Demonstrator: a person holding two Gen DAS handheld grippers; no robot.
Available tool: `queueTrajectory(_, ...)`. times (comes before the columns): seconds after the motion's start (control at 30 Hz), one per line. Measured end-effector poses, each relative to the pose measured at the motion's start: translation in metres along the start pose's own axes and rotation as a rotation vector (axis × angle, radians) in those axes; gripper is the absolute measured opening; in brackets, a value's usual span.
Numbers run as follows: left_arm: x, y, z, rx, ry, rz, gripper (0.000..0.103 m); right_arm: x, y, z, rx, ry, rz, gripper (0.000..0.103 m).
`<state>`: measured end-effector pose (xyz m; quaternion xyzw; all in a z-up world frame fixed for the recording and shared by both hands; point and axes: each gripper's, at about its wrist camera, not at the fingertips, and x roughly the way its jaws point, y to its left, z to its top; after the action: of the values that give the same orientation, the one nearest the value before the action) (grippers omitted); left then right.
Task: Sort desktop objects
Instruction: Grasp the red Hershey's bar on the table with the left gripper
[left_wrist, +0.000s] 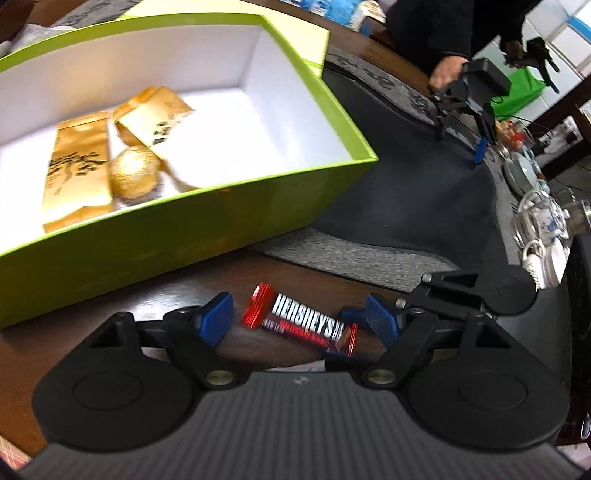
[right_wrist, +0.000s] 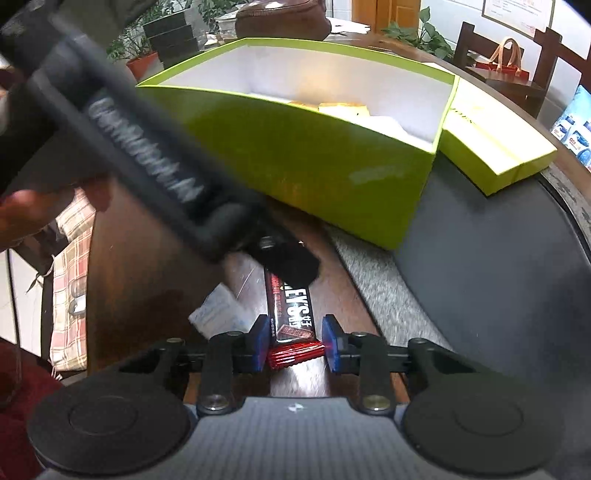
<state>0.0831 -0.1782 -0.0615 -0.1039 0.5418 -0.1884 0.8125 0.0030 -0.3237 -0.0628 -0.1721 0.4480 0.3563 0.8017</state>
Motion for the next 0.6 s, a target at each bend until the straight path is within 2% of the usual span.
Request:
queueTrajectory(0.33, 0.021, -0.01, 0.001, -0.013, 0.081, -0.065, 0.074, -0.019, 0.0, -0.025, 0.036, -0.023, 0.006, 0.03)
queueTrajectory(0.6, 0.025, -0.005, 0.005, -0.048, 0.104, -0.067, 0.071, -0.019, -0.002, -0.03, 0.037, -0.037, 0.015, 0.03)
